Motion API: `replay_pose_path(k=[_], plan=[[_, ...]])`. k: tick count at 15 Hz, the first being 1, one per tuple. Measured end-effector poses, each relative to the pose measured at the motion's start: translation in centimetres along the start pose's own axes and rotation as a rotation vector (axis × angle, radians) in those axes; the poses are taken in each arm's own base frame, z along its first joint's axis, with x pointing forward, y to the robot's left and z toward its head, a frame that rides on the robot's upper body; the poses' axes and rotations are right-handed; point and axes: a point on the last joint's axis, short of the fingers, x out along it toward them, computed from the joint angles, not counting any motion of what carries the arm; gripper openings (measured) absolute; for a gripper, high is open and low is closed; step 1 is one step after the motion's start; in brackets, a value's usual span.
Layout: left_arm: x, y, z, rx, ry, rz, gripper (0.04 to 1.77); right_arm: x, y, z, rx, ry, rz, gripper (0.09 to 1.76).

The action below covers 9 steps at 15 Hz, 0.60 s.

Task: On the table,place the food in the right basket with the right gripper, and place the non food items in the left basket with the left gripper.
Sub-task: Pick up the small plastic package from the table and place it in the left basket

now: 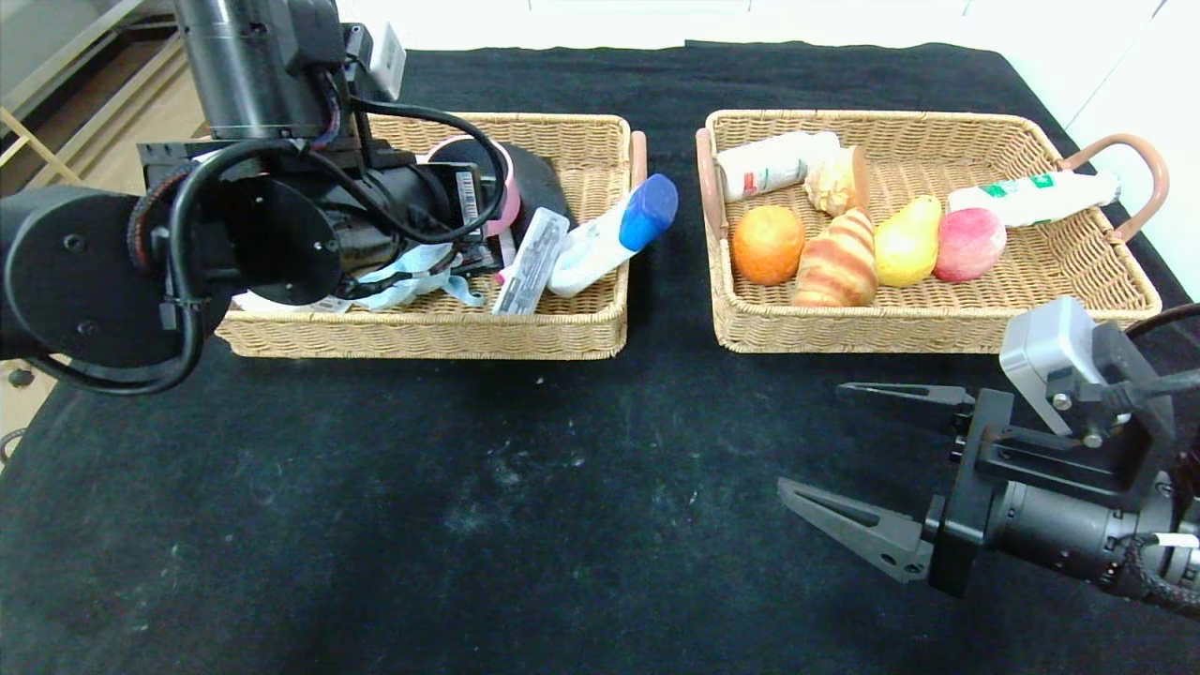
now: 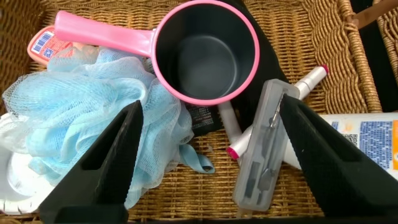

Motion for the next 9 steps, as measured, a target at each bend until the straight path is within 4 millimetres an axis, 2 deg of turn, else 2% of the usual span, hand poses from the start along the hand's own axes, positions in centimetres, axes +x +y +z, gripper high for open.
replay_pose_path(k=[4, 9], plan=[[-1.9, 0.8, -0.4, 0.022, 0.021, -0.010, 1.64, -0.1, -0.3, 0.2, 0.001, -0.007, -0.012, 1.71], [-7.5, 3.0, -1.8, 0.071, 0.063, -0.039, 1.68, -0.1, -0.9, 0.3, 0.002, -0.012, -0.039, 1.71]])
